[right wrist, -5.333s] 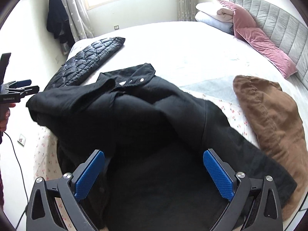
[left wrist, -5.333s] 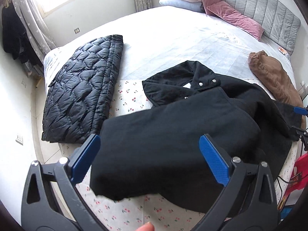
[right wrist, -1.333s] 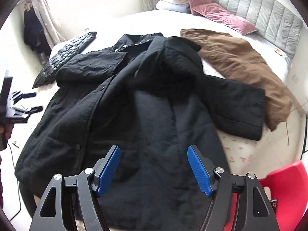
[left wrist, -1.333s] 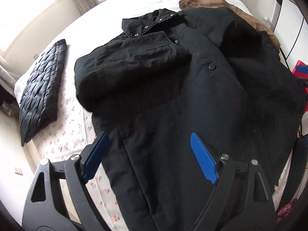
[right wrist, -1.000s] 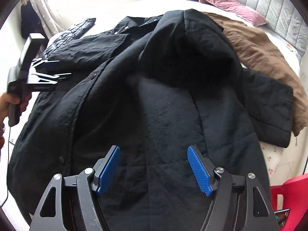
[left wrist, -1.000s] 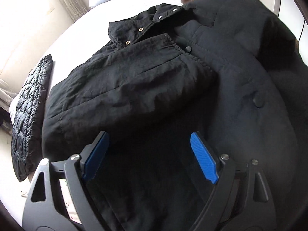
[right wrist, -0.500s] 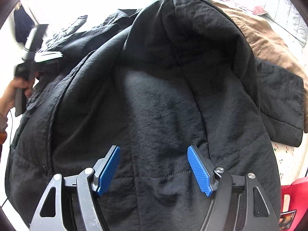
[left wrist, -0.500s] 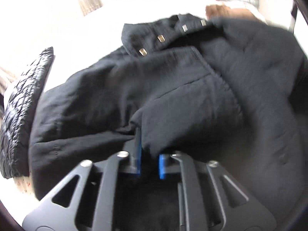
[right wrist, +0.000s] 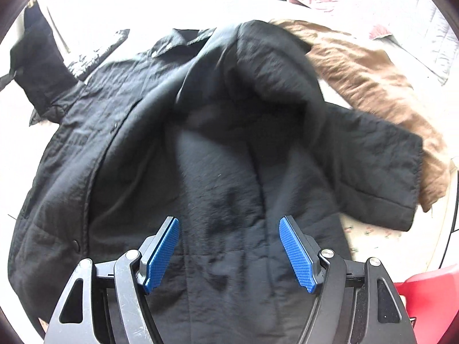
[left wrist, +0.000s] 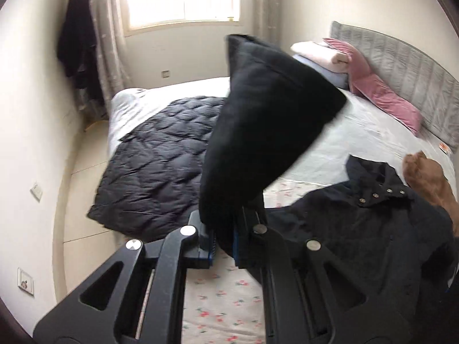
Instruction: Fold large clothes
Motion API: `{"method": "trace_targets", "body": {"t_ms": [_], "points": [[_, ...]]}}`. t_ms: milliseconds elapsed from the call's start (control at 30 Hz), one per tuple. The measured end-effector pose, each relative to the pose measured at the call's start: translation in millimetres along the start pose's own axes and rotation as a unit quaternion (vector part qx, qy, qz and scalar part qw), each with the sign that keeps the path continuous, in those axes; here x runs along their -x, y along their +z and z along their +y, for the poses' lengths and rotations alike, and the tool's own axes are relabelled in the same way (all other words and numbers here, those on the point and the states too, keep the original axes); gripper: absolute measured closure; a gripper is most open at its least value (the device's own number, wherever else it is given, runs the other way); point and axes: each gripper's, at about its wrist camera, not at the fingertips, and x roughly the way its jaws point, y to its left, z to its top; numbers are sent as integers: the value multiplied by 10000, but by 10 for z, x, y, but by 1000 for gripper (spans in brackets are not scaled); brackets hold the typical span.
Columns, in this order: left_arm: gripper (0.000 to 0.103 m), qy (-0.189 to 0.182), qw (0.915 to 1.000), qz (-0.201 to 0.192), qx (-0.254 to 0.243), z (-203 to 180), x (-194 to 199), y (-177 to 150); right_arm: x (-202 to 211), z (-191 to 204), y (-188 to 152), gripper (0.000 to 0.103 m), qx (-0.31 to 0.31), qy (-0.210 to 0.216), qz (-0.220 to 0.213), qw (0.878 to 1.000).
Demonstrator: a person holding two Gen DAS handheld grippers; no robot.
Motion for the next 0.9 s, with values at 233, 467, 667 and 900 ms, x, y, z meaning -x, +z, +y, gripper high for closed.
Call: {"method": "trace_targets", "body": {"t_ms": [233,467,667,900], "points": [[49,1347,9826,813,984,933,-290,-452,201,-713,90,30,-612,-646,-62,9960],[32,639,9926,839,600,474,-76,-806,107,-1931,239,30,-1682,-1353,-29,9764],[18,-347,9949,934,121,-225,97,-1043,-225,-2527,290,30,-2032,-1202,-149,9716],[15,-1360,9785,1539,-210,-1092,24,-1376,-734,-2656,345,35,-2254,-889,-216,9700]]}}
